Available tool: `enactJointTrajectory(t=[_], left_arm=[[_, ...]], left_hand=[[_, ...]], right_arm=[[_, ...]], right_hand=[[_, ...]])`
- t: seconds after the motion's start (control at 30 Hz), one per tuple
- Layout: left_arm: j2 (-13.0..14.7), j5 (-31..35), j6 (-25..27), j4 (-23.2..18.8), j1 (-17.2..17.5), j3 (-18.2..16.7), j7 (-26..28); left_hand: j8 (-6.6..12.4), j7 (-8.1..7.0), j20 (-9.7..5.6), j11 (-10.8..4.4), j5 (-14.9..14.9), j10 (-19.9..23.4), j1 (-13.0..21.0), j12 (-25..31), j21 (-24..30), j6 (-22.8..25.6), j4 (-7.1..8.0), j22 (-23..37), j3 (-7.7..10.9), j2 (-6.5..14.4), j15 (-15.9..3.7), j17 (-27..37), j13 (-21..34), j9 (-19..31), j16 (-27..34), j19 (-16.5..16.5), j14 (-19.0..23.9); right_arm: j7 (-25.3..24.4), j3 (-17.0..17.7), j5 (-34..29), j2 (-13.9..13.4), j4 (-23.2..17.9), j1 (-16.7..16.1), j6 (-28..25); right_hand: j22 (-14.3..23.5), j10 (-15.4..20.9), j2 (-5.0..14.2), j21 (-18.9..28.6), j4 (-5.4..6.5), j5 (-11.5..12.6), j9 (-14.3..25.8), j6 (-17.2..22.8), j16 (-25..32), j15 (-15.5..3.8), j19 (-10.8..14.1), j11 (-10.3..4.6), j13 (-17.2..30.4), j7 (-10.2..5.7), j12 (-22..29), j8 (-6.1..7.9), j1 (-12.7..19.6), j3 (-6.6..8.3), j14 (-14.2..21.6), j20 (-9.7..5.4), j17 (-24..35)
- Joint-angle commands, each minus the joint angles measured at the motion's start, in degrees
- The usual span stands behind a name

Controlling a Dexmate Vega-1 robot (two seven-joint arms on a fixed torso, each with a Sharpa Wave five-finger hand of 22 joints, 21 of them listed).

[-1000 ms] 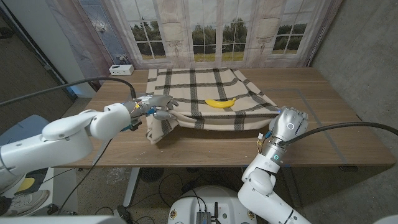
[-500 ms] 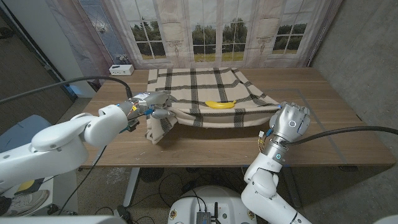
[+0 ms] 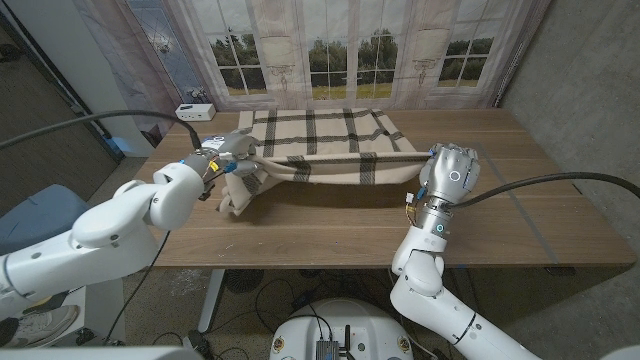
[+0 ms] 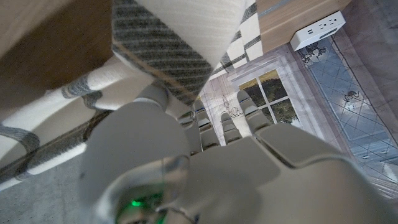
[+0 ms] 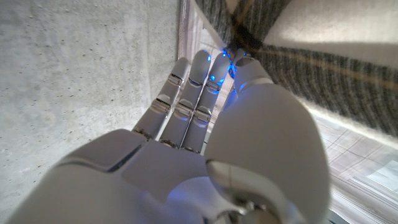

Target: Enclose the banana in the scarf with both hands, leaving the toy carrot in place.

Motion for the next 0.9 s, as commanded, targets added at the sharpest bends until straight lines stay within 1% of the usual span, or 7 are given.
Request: enactJointTrajectory(t=[0.03, 0.13, 0.33, 0.4, 0.63, 0.73, 0.9], left_arm=[[-3.01, 7.3, 5.11, 3.6, -9.46, 8.74, 1.87], [-3.38, 8.97, 6.22, 3.77, -11.13, 10.25, 1.17], [-2.1, 5.4, 2.63, 2.33, -9.96, 7.98, 1.02], [-1.45, 2.51, 0.03, 1.62, -7.69, 5.05, 2.38], [0.04, -7.75, -14.51, 0.66, 4.1, -10.04, 5.45], [-0.6, -8.28, -19.42, 0.32, 7.35, -13.54, 5.03], [-3.58, -6.29, -26.7, -0.73, 12.57, -18.47, 4.45]], left_hand=[[0.52, 0.03, -0.16, 0.05, 0.13, 0.13, 0.6, -0.22, 0.15, -0.31, 0.22, 0.14, 0.25, 0.09, 0.41, 0.03, 0.19, 0.52, -0.1, 0.19, -0.37], [0.64, -0.07, -0.1, 0.11, 0.15, 0.04, 0.57, -0.28, 0.14, -0.4, 0.29, 0.14, 0.23, 0.09, 0.39, 0.04, 0.2, 0.74, -0.08, 0.17, -0.37], [0.95, -0.08, -0.17, 0.08, 0.19, 0.04, 0.55, -0.33, 0.14, -0.48, 0.38, 0.14, 0.19, 0.07, 0.52, 0.02, 0.22, 1.2, -0.03, 0.17, -0.26], [0.99, -0.05, -0.2, 0.08, 0.2, 0.07, 0.56, -0.32, 0.14, -0.55, 0.39, 0.14, 0.19, 0.06, 0.53, 0.02, 0.23, 1.3, -0.01, 0.18, -0.21], [1.32, -0.15, -0.26, -0.07, 0.24, 0.33, 0.63, -0.27, 0.15, -0.52, 0.41, 0.13, 0.19, 0.04, 0.3, 0.0, 0.25, 1.72, 0.1, 0.22, 0.14], [1.4, -0.17, -0.35, -0.14, 0.24, 0.4, 0.67, -0.26, 0.15, -0.42, 0.41, 0.13, 0.21, 0.05, 0.21, 0.0, 0.25, 1.76, 0.1, 0.24, 0.18], [1.45, -0.1, -0.48, -0.17, 0.24, 0.63, 0.81, -0.2, 0.16, -0.37, 0.35, 0.13, 0.27, 0.07, 0.05, -0.01, 0.26, 1.76, 0.09, 0.28, 0.25]], right_arm=[[2.43, -1.65, 1.43, -1.66, 4.72, 7.64, 4.2], [2.69, -1.62, 1.74, -1.76, 5.46, 8.64, 4.82], [0.69, -0.59, 2.02, -1.74, 5.07, 7.8, 5.2], [-0.56, 0.16, 2.04, -1.72, 4.19, 6.59, 4.95], [-5.54, 2.72, 1.4, -1.45, 0.24, 1.29, 3.65], [-7.51, 3.88, 0.54, -0.91, -1.4, -1.39, 3.77], [-7.51, 7.65, -5.9, 2.84, -2.83, -7.25, 6.62]], right_hand=[[0.01, 0.19, -0.1, 0.43, 0.04, 0.06, 0.29, 0.54, -0.23, -5.47, -0.37, -0.28, 0.23, -0.22, -0.14, 0.33, -0.69, 0.7, 0.78, 0.05, 0.45], [-0.01, 0.21, -0.16, 0.51, 0.03, 0.05, 0.36, 0.46, -0.34, -5.46, -0.39, -0.25, 0.32, -0.23, -0.13, 0.34, -0.74, 0.76, 0.84, 0.03, 0.57], [-0.04, 0.12, -0.19, 0.63, 0.01, 0.06, 0.4, 0.43, -0.56, -5.49, -0.45, -0.29, 0.4, -0.38, -0.21, 0.35, -0.77, 0.89, 0.87, 0.06, 0.74], [-0.05, 0.16, -0.19, 0.67, 0.01, 0.06, 0.45, 0.43, -0.67, -5.48, -0.47, -0.34, 0.46, -0.37, -0.18, 0.38, -0.78, 0.94, 0.83, 0.03, 0.77], [-0.09, 0.1, -0.22, 0.82, 0.0, 0.08, 0.53, 0.42, -1.03, -5.49, -0.55, -0.26, 0.47, -0.36, -0.31, 0.42, -0.85, 1.12, 0.84, 0.02, 0.96], [-0.11, 0.19, -0.21, 0.87, 0.01, 0.08, 0.54, 0.39, -1.1, -5.49, -0.58, -0.31, 0.52, -0.34, -0.29, 0.41, -0.88, 1.18, 0.91, 0.04, 1.03], [-0.15, 0.16, -0.26, 1.01, 0.01, 0.07, 0.56, 0.49, -1.3, -5.48, -0.62, -0.39, 0.54, -0.28, -0.38, 0.47, -0.97, 1.29, 1.02, 0.02, 1.22]])
